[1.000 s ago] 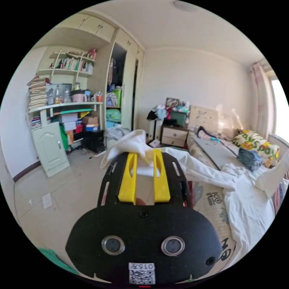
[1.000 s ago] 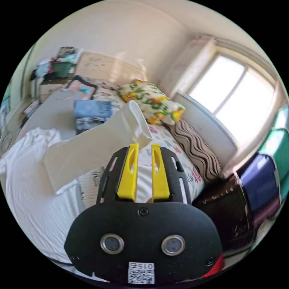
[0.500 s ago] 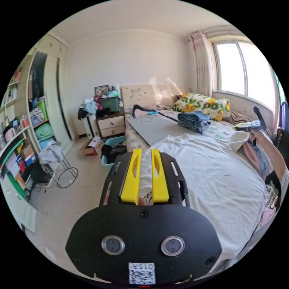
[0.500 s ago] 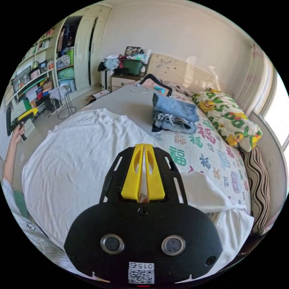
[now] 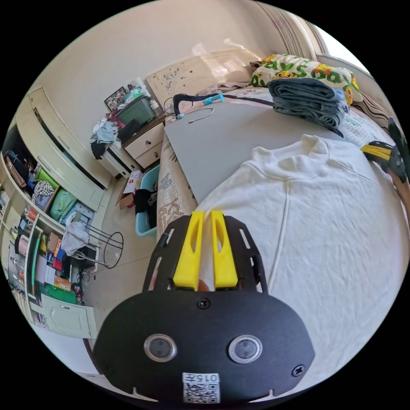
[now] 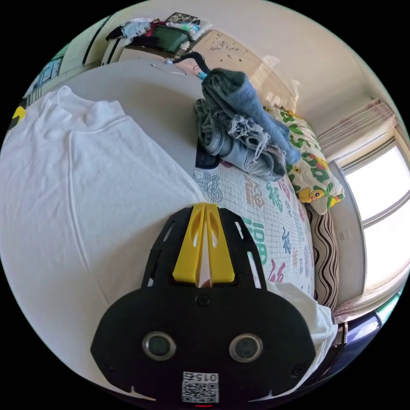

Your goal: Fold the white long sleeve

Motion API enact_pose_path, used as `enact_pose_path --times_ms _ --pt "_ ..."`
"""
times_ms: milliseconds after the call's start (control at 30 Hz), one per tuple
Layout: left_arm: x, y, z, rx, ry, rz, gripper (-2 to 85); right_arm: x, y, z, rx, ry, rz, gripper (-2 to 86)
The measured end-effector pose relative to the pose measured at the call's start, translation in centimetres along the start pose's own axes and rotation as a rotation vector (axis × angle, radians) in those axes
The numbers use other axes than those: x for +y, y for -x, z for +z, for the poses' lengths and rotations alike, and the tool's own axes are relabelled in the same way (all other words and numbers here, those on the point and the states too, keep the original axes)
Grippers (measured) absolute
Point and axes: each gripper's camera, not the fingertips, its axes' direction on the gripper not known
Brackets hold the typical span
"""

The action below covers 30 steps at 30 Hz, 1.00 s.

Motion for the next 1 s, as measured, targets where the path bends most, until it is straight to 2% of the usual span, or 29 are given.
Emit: enact_pose_path --times_ms 267,333,400,500,633,767,800,867,1000 --pt "-0.6 0.2 1.0 -0.049 -0.002 -0.001 5.2 1.6 -5.5 -5.7 0.022 -0.022 0.039 -0.9" --pt "0.3 1.1 -0.6 -0.032 -0.018 0.010 6.8 5.5 -10.3 -12.4 -0.018 -0.176 0.168 -0.9" --pt "2.2 2.6 -3.9 -0.018 -0.088 0.017 7.4 9.5 -14.2 -18.8 -0.145 -0.299 0.180 -0.9" --pt "8.7 5.4 -11.5 0.083 -0.213 -0.004 7.6 18.9 -20.6 -30.1 -0.400 -0.428 0.177 -0.3" --pt "24.6 6.7 -21.7 0.280 -0.375 -0.019 7.2 38.2 -26.5 -43.8 -0.773 -0.589 0.036 2.3" --pt "42.0 5.3 -25.2 0.419 -0.448 -0.135 5.0 54.1 -30.1 -48.9 -1.009 -0.655 0.017 3.6" --pt "44.1 5.0 -25.0 0.441 -0.442 -0.155 5.3 58.8 -31.0 -49.3 -1.069 -0.667 0.020 4.5" --pt "50.6 3.7 -23.3 0.509 -0.388 -0.262 7.9 65.0 -32.2 -49.3 -1.094 -0.685 0.082 6.4" --pt "54.9 2.5 -20.8 0.570 -0.340 -0.335 10.5 74.8 -34.3 -49.1 -0.945 -0.615 0.392 10.3"
